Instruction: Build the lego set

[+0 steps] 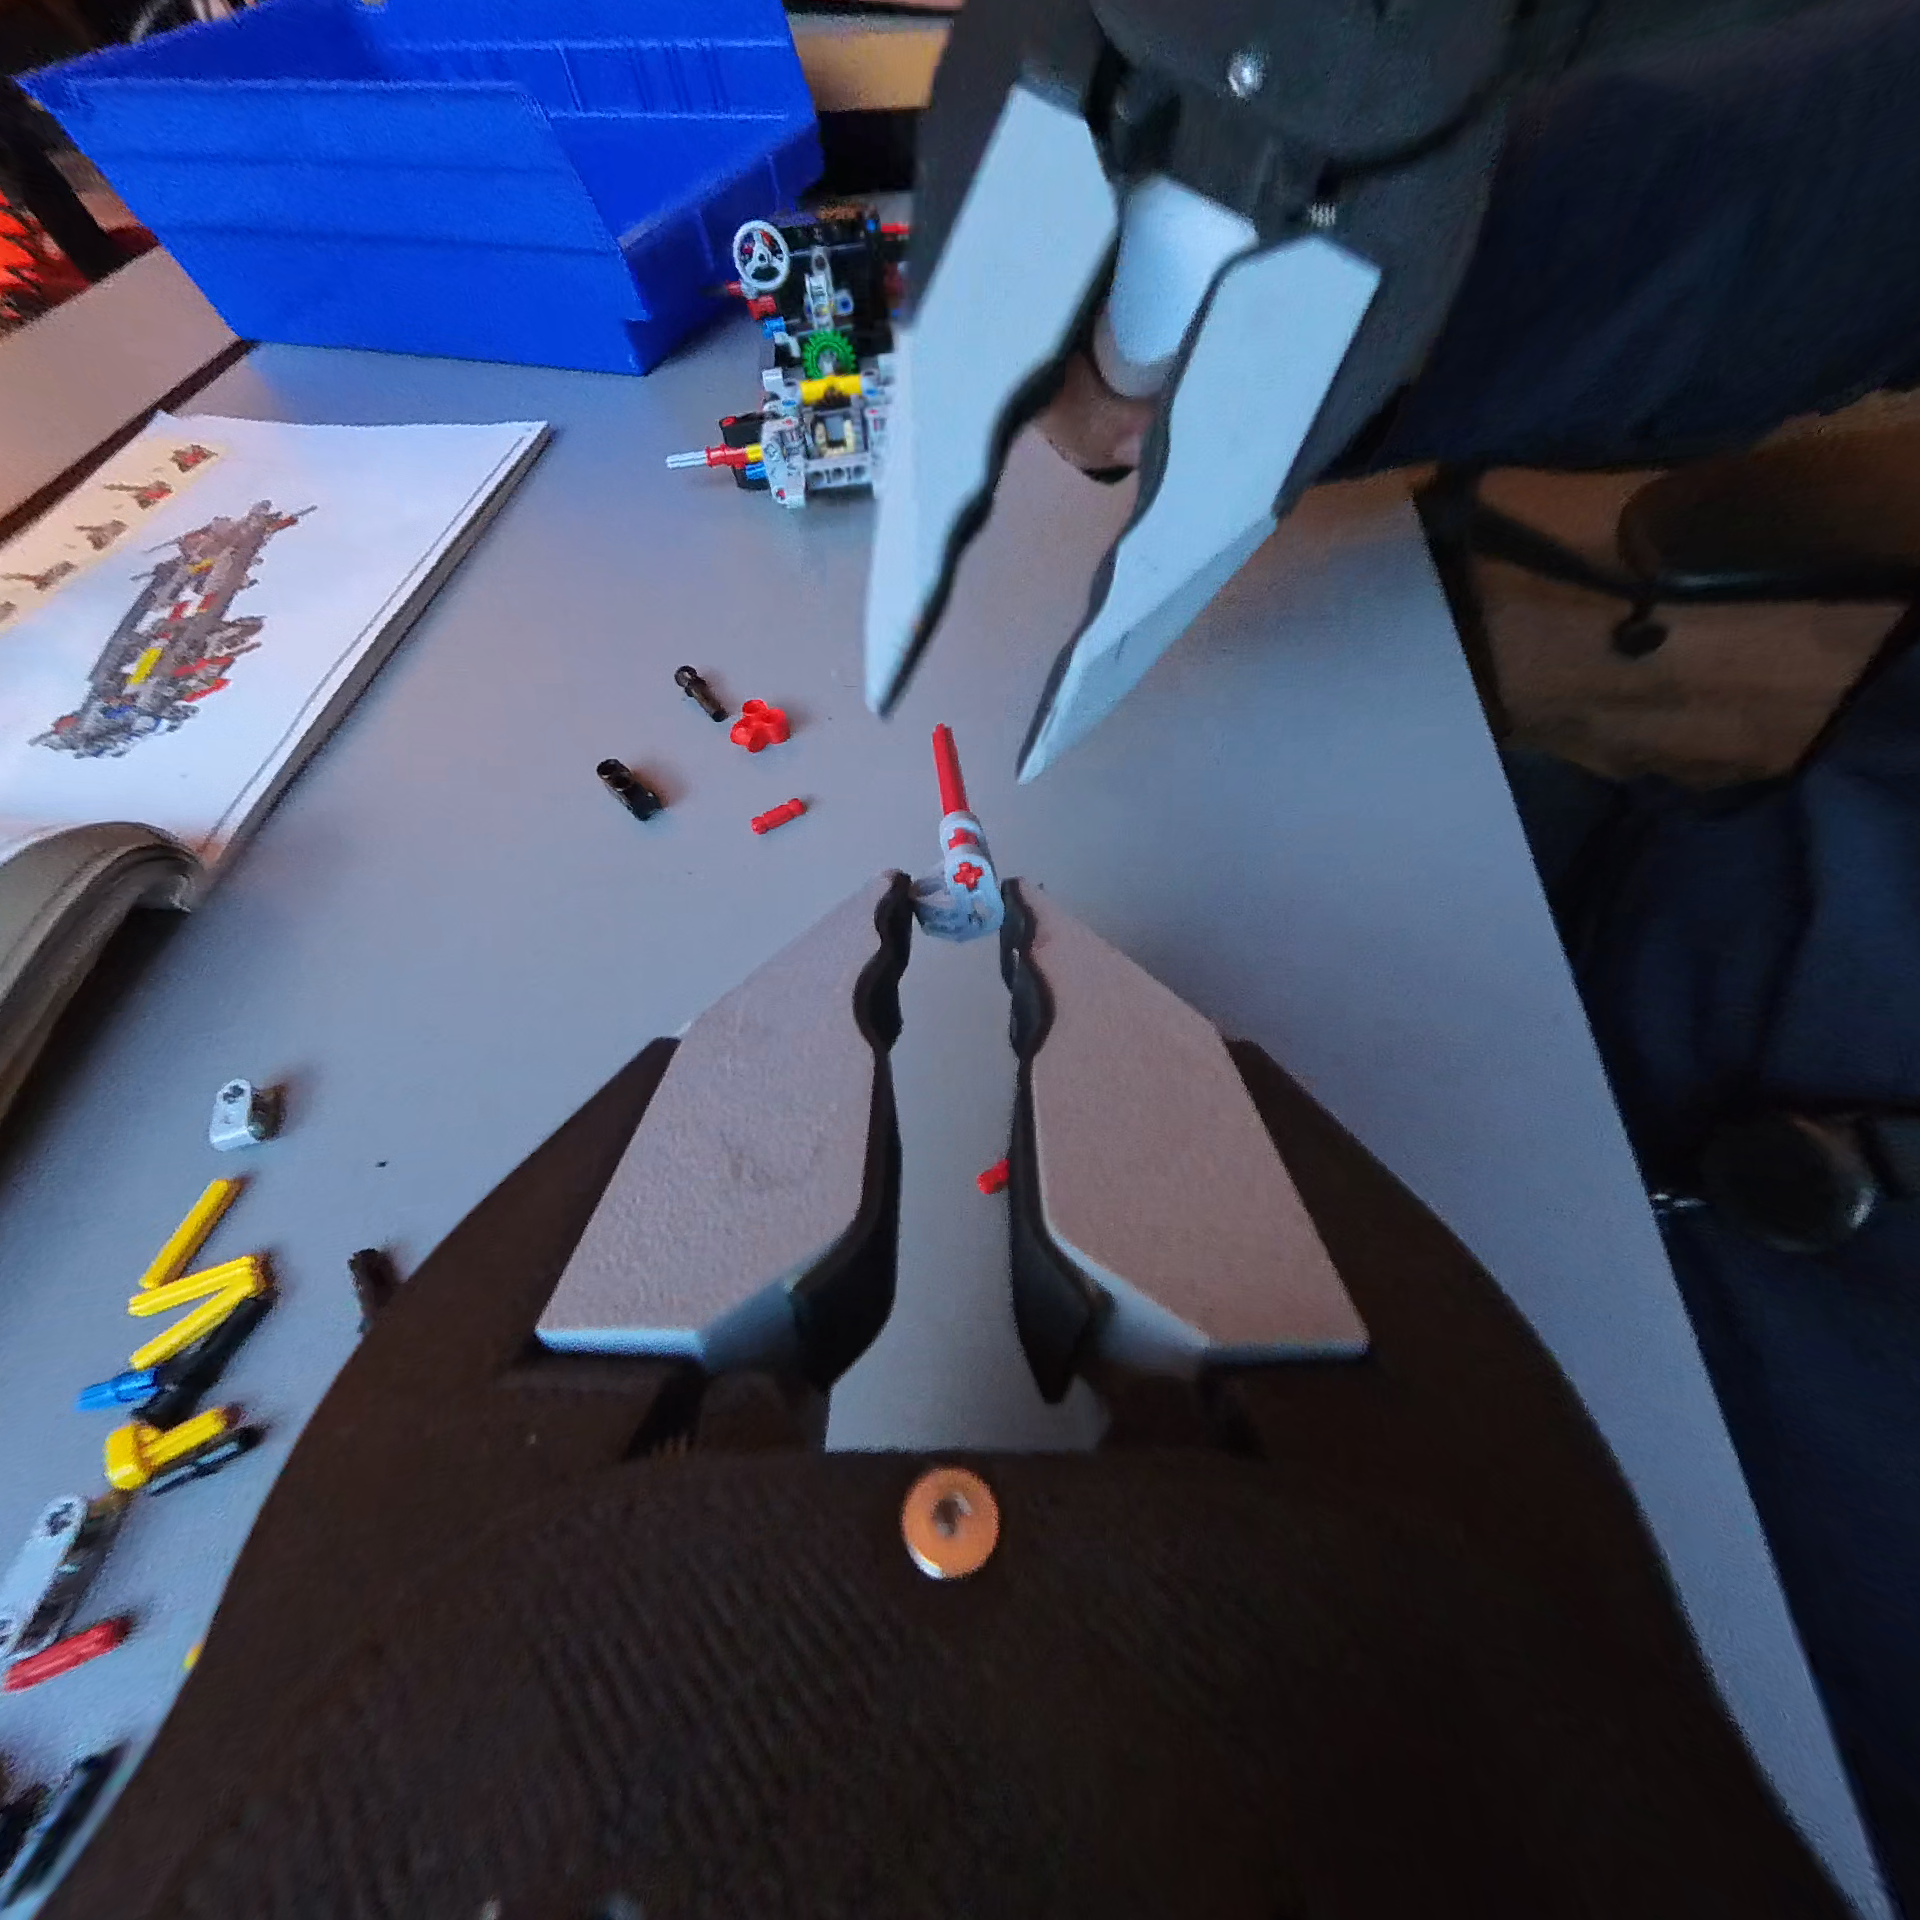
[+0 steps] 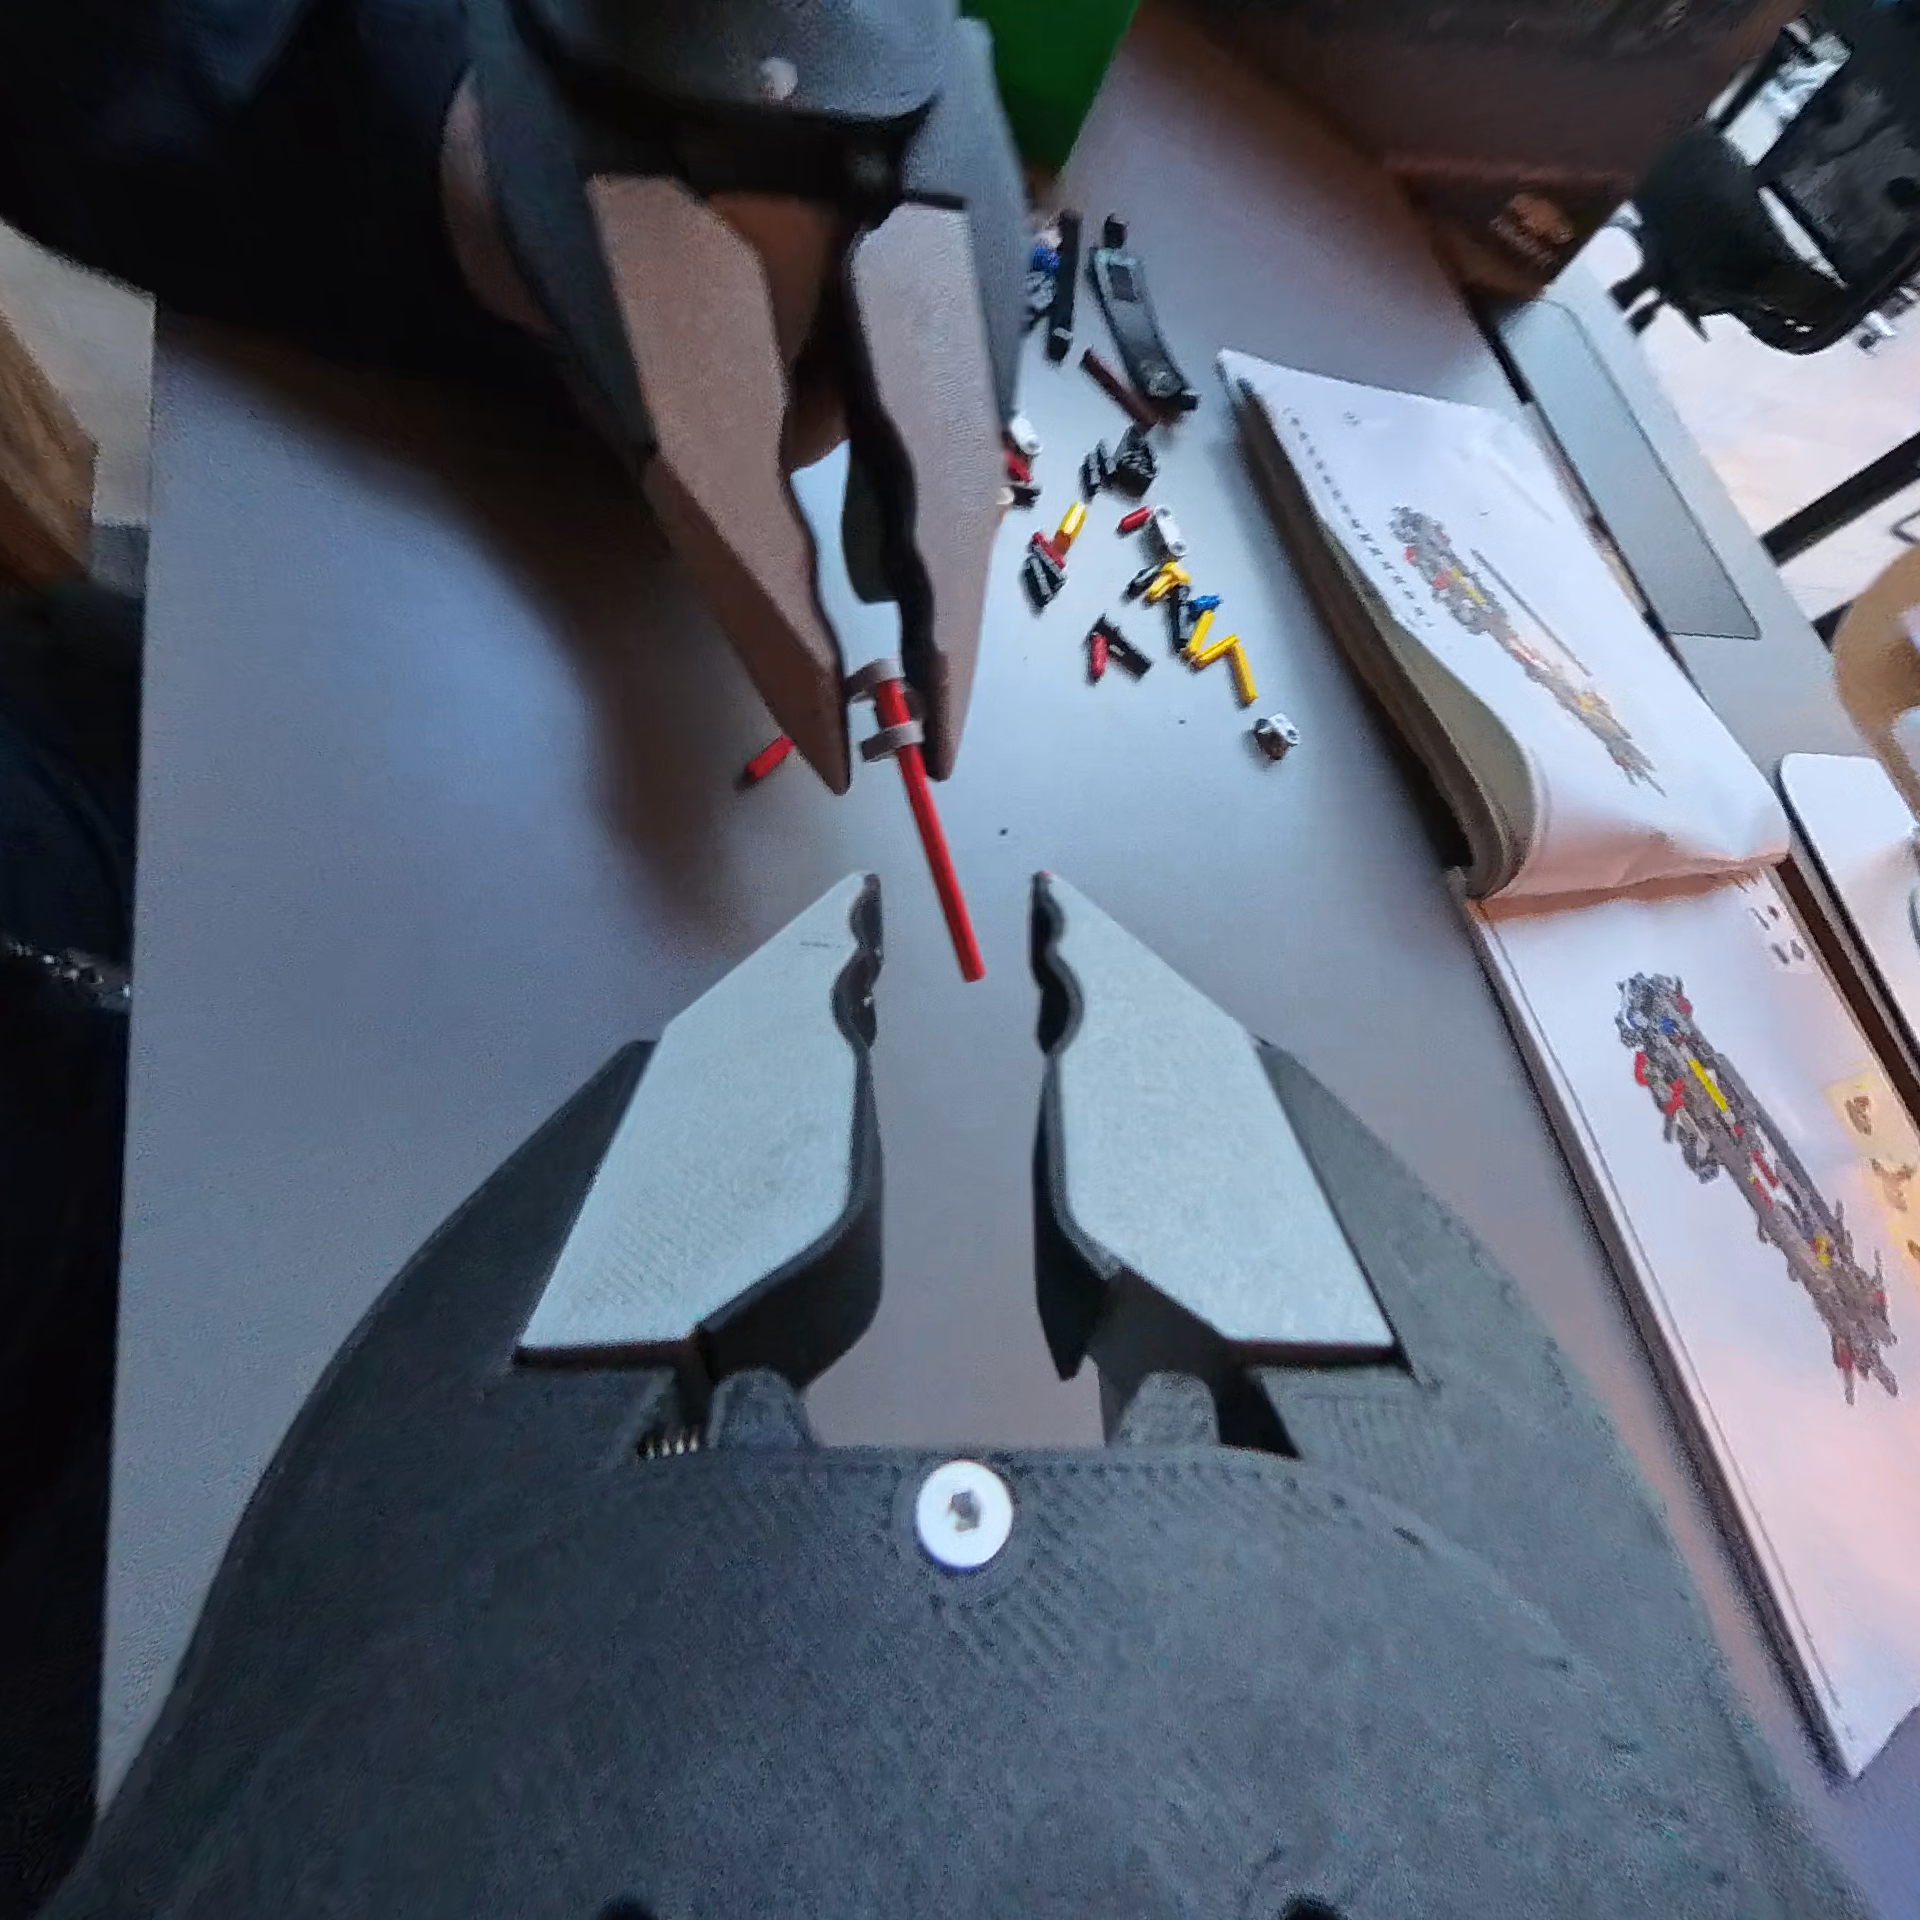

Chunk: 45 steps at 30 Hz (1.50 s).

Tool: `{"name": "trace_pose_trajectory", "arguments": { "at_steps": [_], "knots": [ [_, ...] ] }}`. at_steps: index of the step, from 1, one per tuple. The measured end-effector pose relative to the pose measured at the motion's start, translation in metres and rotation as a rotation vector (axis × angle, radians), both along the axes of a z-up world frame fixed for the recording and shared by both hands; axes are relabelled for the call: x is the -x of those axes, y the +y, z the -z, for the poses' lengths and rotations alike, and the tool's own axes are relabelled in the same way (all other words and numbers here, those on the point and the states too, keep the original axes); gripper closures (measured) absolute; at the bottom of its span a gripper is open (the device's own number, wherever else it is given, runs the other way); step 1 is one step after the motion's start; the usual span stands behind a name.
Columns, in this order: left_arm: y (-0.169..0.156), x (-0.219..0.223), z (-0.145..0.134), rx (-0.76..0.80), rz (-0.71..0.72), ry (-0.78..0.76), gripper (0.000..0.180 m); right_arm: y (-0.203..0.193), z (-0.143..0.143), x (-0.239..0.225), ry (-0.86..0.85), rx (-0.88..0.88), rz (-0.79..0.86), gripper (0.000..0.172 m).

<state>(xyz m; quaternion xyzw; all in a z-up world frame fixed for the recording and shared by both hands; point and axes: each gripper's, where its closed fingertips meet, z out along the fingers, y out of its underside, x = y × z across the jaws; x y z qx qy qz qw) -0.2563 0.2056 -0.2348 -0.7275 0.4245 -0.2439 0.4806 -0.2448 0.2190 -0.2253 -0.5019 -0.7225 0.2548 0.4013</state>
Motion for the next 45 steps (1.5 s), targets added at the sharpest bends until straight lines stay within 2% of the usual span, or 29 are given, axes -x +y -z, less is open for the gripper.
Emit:
{"name": "trace_pose_trajectory", "arguments": {
  "at_steps": [3,6,7,10,13,15,17,18,20,23,25,31,41,45],
  "knots": [
    [0.001,-0.001,-0.002,0.043,0.001,-0.047,0.166,-0.002,0.013,0.007,-0.053,-0.098,-0.022,0.164],
    [0.002,-0.001,0.0,0.084,0.002,-0.052,0.166,0.004,0.022,0.019,-0.101,-0.205,-0.001,0.163],
    [0.003,-0.002,0.002,0.097,0.001,-0.046,0.165,0.004,0.024,0.023,-0.118,-0.223,-0.005,0.172],
    [0.008,0.001,-0.001,0.107,-0.031,-0.081,0.165,0.009,0.024,0.03,-0.13,-0.302,0.011,0.172],
    [0.015,0.008,-0.003,0.127,-0.087,-0.107,0.166,0.014,0.027,0.037,-0.13,-0.256,0.043,0.172],
    [0.021,0.015,-0.002,0.077,-0.167,-0.052,0.166,0.019,0.03,0.043,-0.106,-0.256,0.05,0.172],
    [0.021,0.022,-0.008,-0.01,-0.206,0.001,0.167,0.017,0.024,0.052,0.001,-0.177,0.033,0.172],
    [0.02,0.024,-0.008,-0.005,-0.214,-0.009,0.167,0.016,0.023,0.054,0.033,-0.144,0.03,0.172],
    [0.019,0.025,-0.011,0.05,-0.212,-0.107,0.167,0.015,0.021,0.056,0.048,-0.17,0.025,0.171],
    [0.02,0.026,-0.014,0.079,-0.223,-0.171,0.167,0.013,0.019,0.058,0.089,-0.048,0.001,0.171],
    [0.021,0.028,-0.021,0.117,-0.216,-0.266,0.167,0.012,0.012,0.059,0.131,0.012,-0.002,0.171],
    [0.023,0.028,-0.028,0.087,-0.214,-0.308,0.167,0.01,0.005,0.061,0.177,0.17,-0.021,0.171],
    [0.016,0.025,-0.045,0.124,-0.164,-0.471,0.168,0.002,-0.012,0.059,0.251,0.168,-0.03,0.171],
    [0.013,0.025,-0.05,0.142,-0.142,-0.532,0.168,-0.003,-0.017,0.058,0.279,0.219,-0.046,0.172]
  ]
}}
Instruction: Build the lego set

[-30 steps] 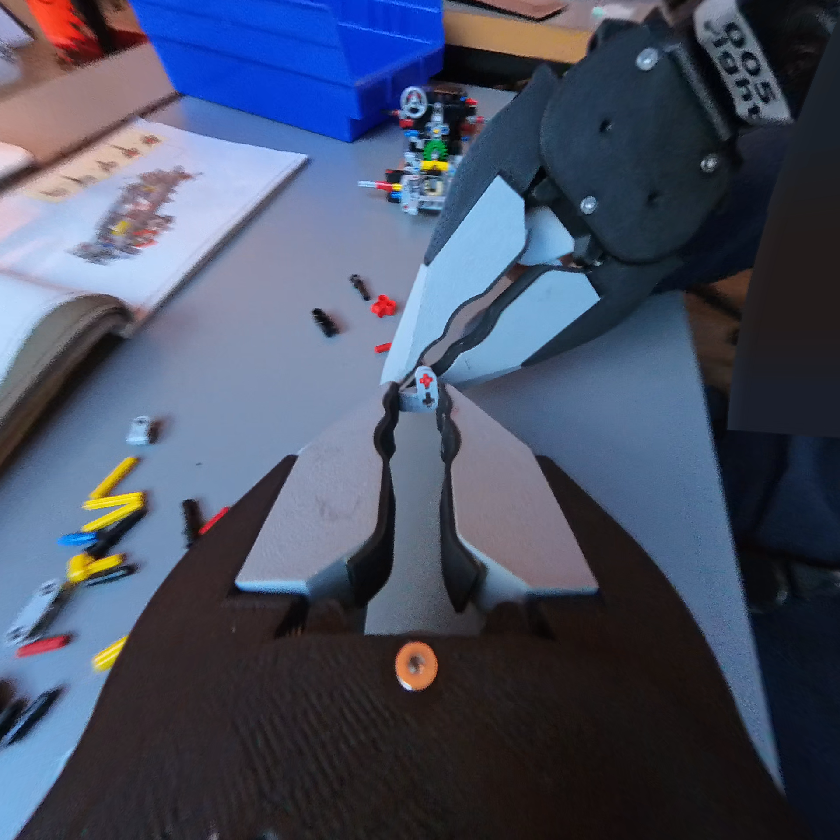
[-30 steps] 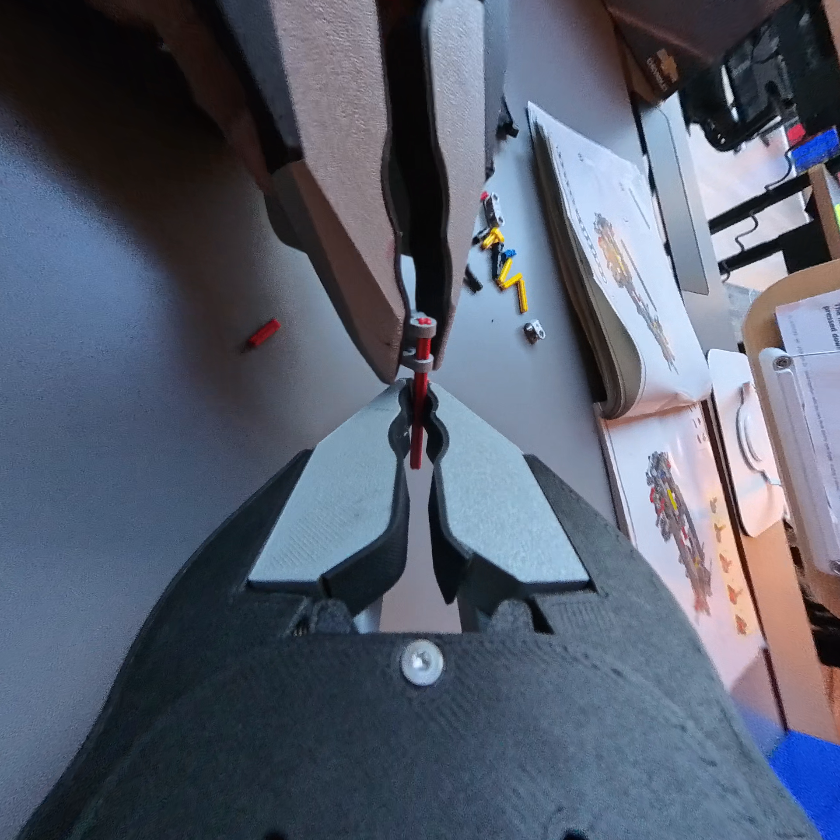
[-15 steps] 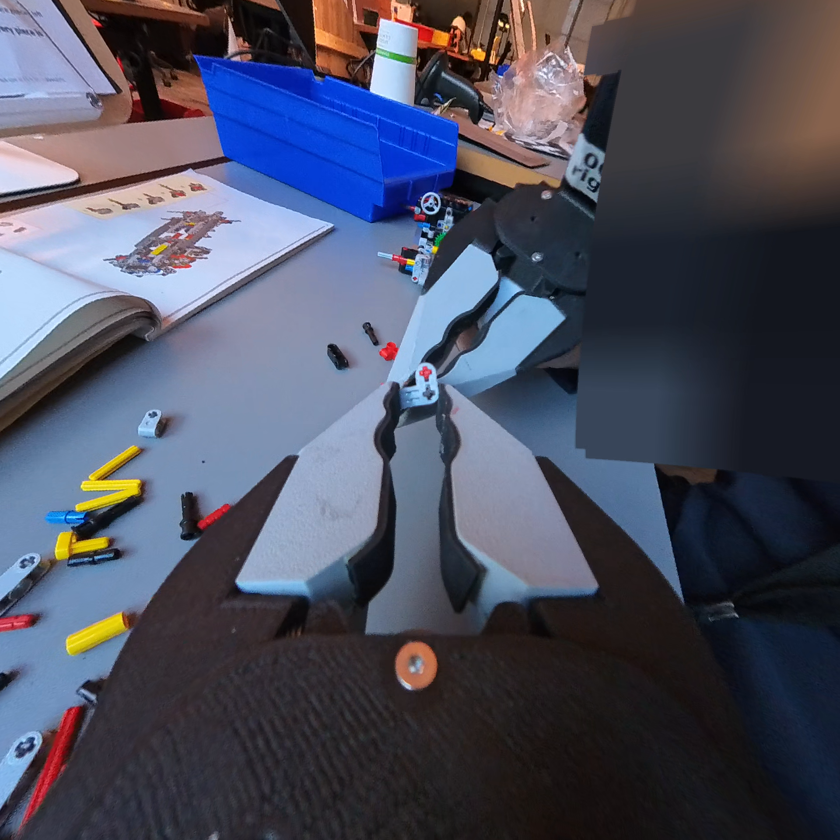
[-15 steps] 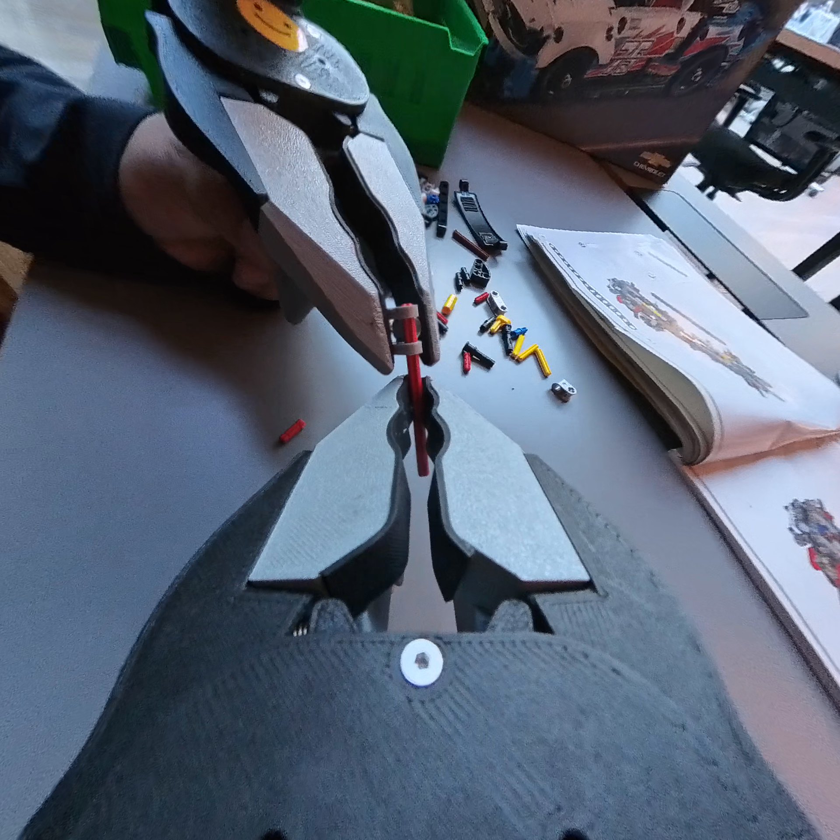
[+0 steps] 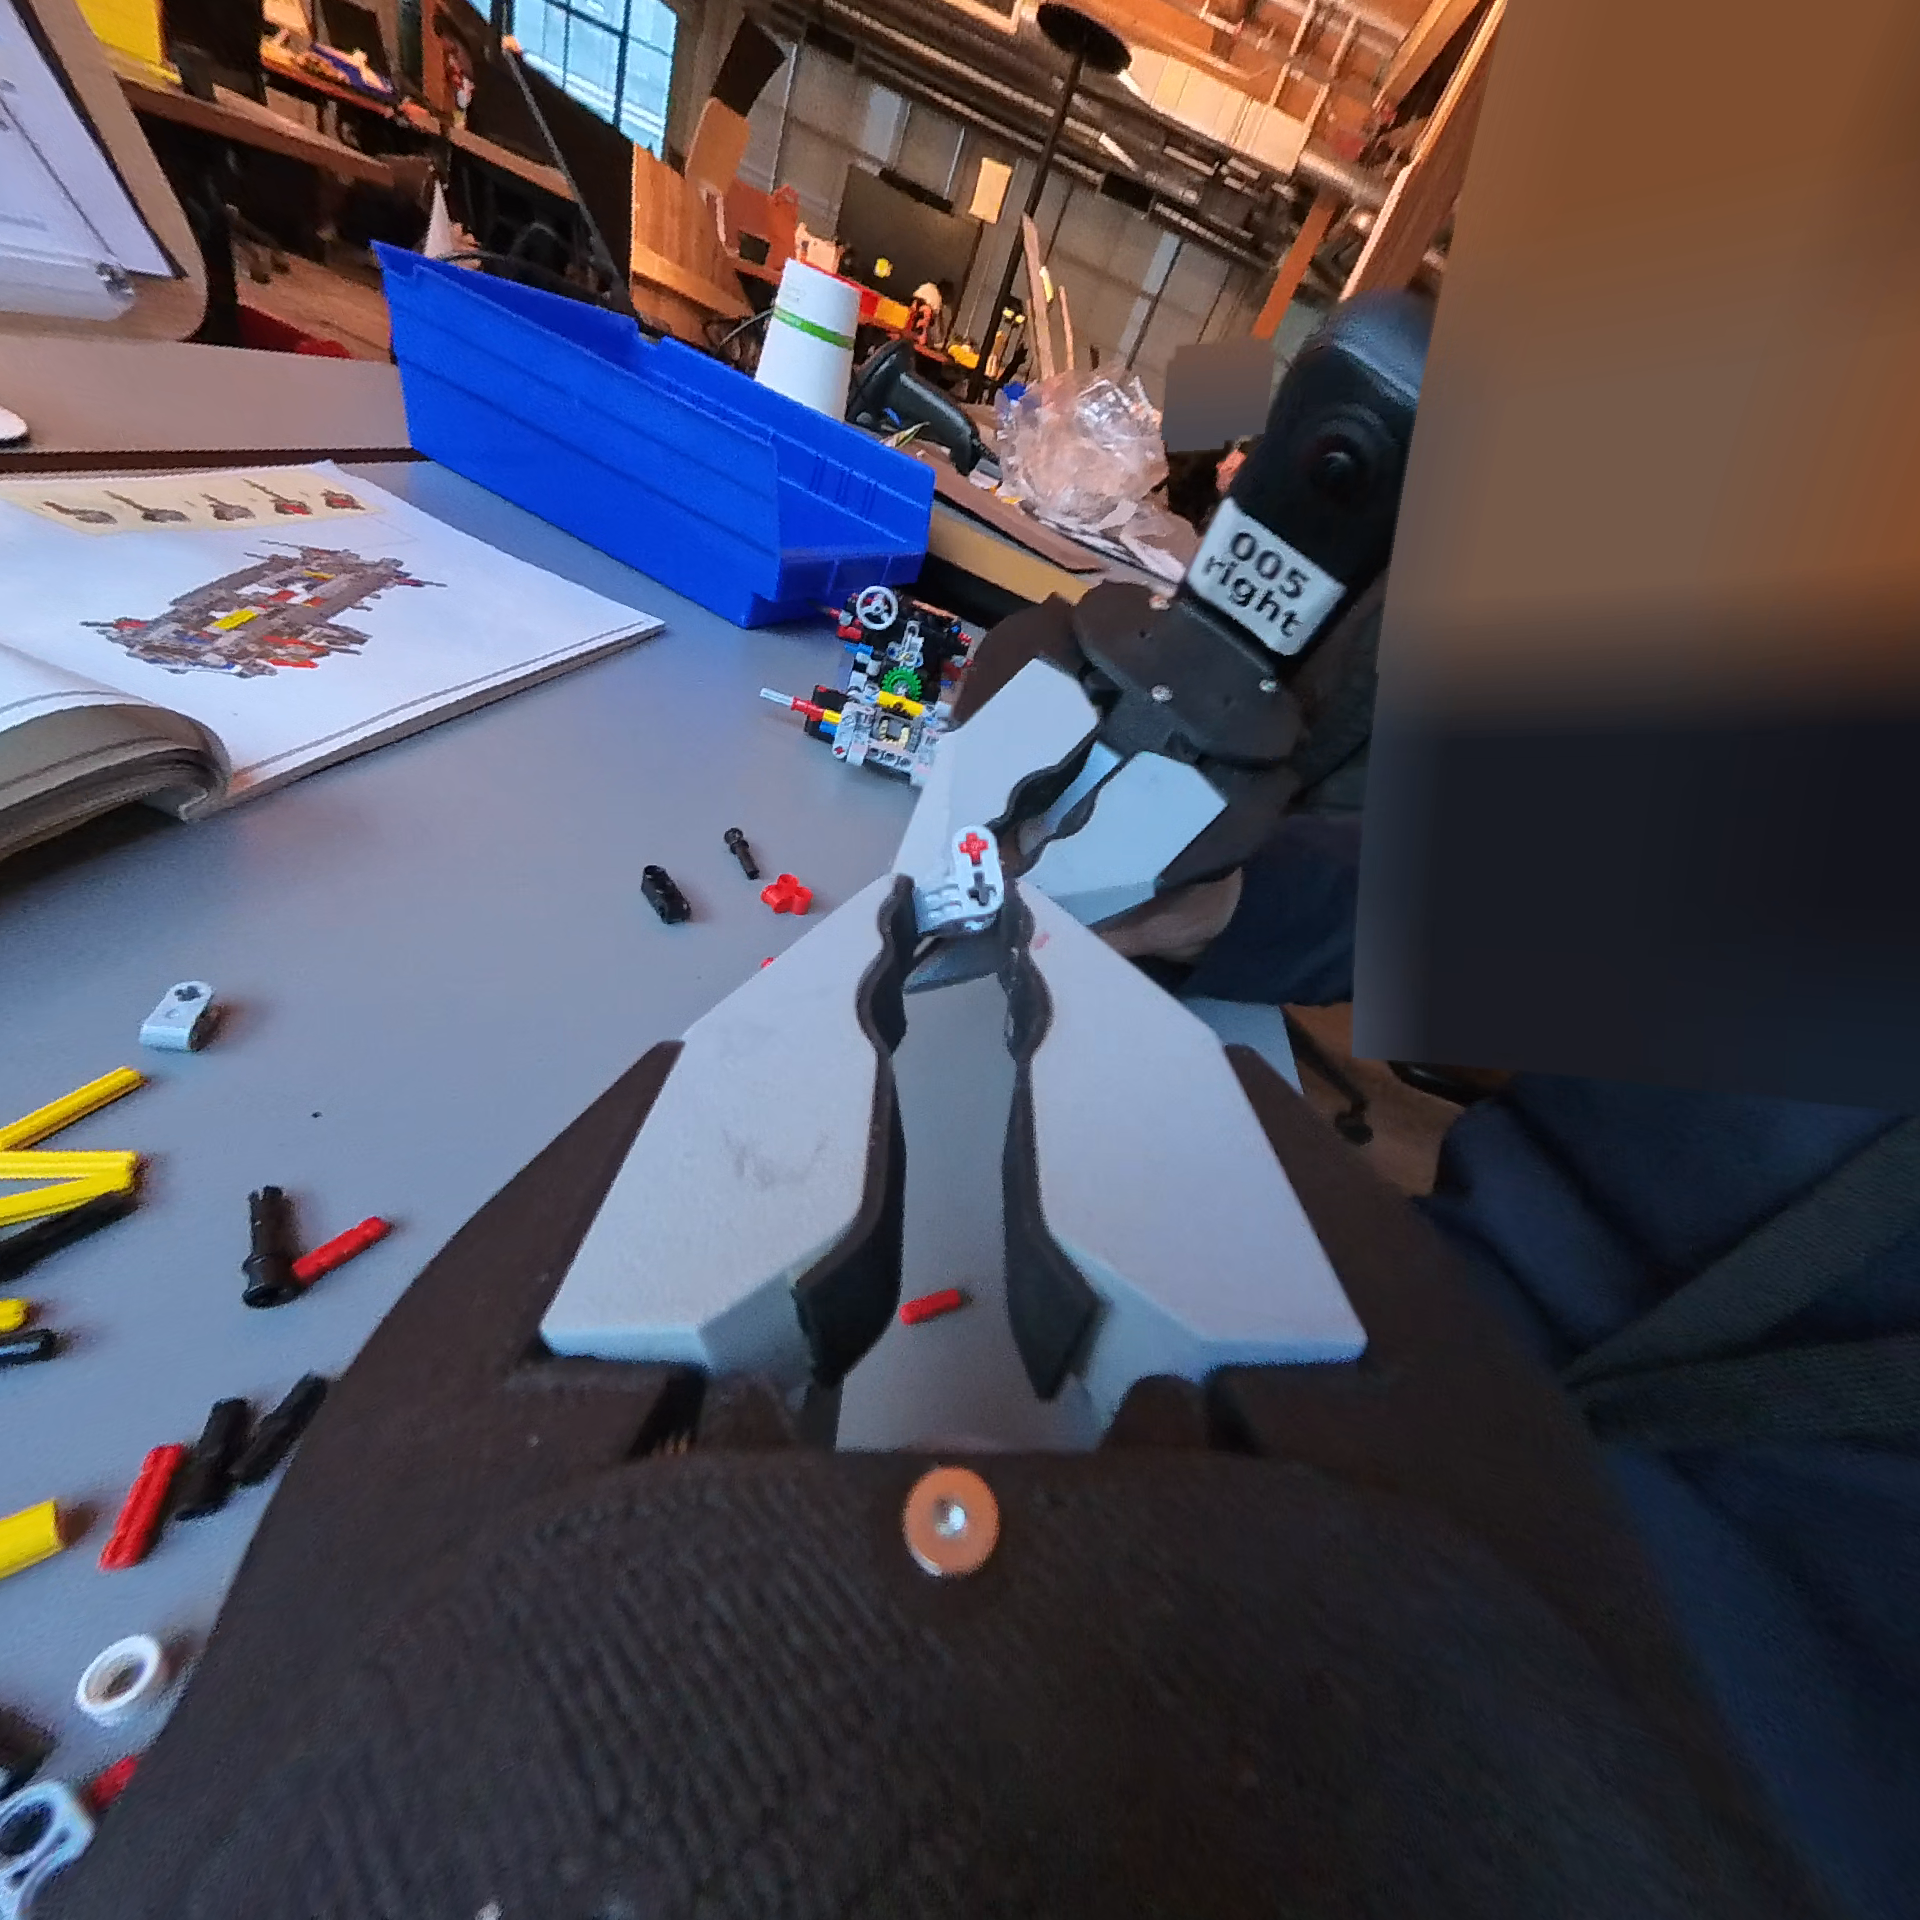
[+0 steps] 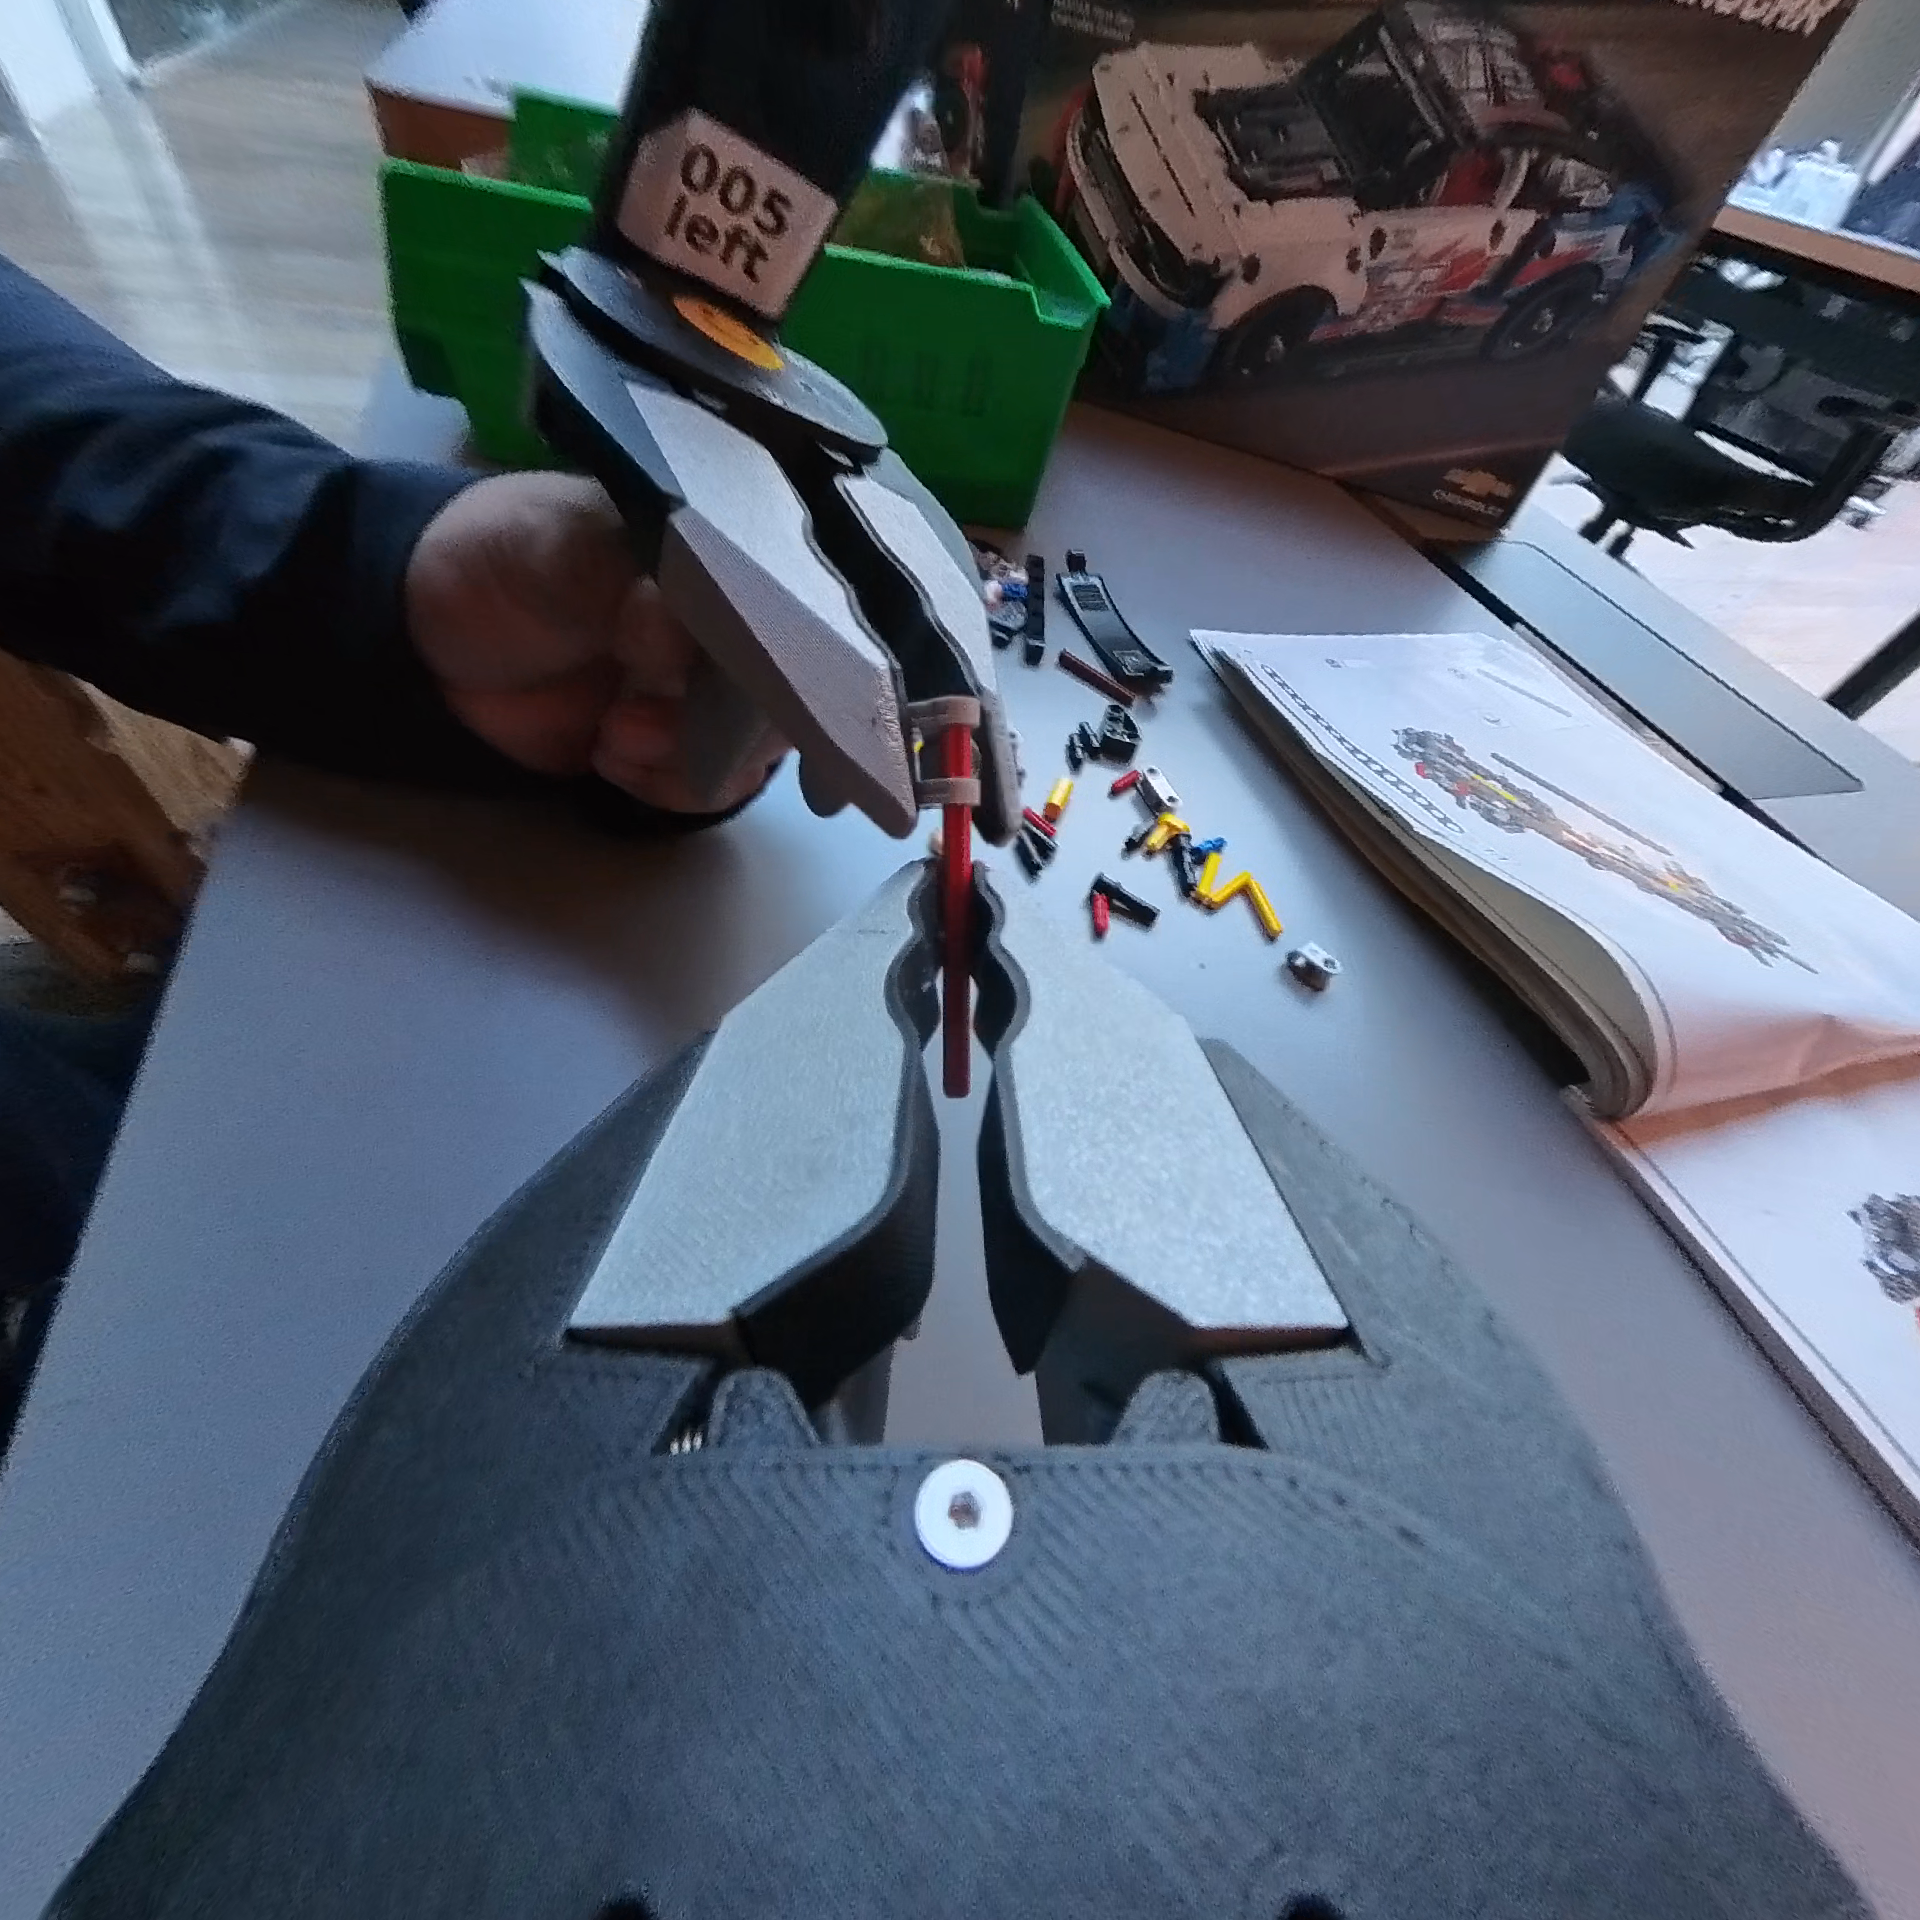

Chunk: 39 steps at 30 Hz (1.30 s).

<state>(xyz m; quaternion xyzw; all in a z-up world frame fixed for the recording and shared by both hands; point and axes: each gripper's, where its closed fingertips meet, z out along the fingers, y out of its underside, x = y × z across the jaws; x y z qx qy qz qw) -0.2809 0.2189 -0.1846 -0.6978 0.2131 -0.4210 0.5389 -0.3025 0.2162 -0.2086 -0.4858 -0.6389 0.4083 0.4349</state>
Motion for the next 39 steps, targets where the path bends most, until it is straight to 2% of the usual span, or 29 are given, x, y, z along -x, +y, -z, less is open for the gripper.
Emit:
{"name": "trace_pose_trajectory", "arguments": {
  "at_steps": [4,6,7,10,12,16,19,22,33,39],
  "knots": [
    [-0.002,-0.001,-0.005,-0.007,0.027,-0.04,0.167,-0.007,-0.005,-0.001,0.03,0.109,-0.042,0.172],
    [0.0,0.0,-0.005,-0.026,0.007,-0.011,0.168,-0.007,-0.005,0.0,0.033,0.187,-0.07,0.172],
    [0.001,-0.001,-0.004,-0.061,-0.022,0.063,0.168,-0.006,-0.004,0.001,0.029,0.223,-0.075,0.172],
    [0.004,-0.003,0.002,-0.336,-0.172,0.521,0.167,0.004,-0.001,0.0,0.015,0.278,-0.062,0.162],
    [0.005,-0.006,0.001,-0.408,-0.232,0.621,0.167,0.009,0.0,-0.004,0.004,0.307,-0.054,0.152],
    [0.017,0.022,0.002,-0.339,-0.351,0.622,0.166,0.03,-0.011,-0.011,0.081,0.375,0.011,0.147],
    [0.024,0.038,0.007,-0.317,-0.437,0.707,0.166,0.029,-0.017,-0.012,0.11,0.483,-0.022,0.151],
    [0.027,0.033,0.015,-0.313,-0.446,0.786,0.166,0.023,-0.014,-0.006,0.086,0.554,-0.045,0.151],
    [0.028,0.031,0.018,-0.315,-0.462,0.838,0.166,0.017,-0.014,0.009,0.085,0.669,-0.045,0.152],
    [0.028,0.032,0.017,-0.351,-0.487,0.898,0.166,0.018,-0.014,0.013,0.089,0.738,-0.036,0.158]
  ]
}}
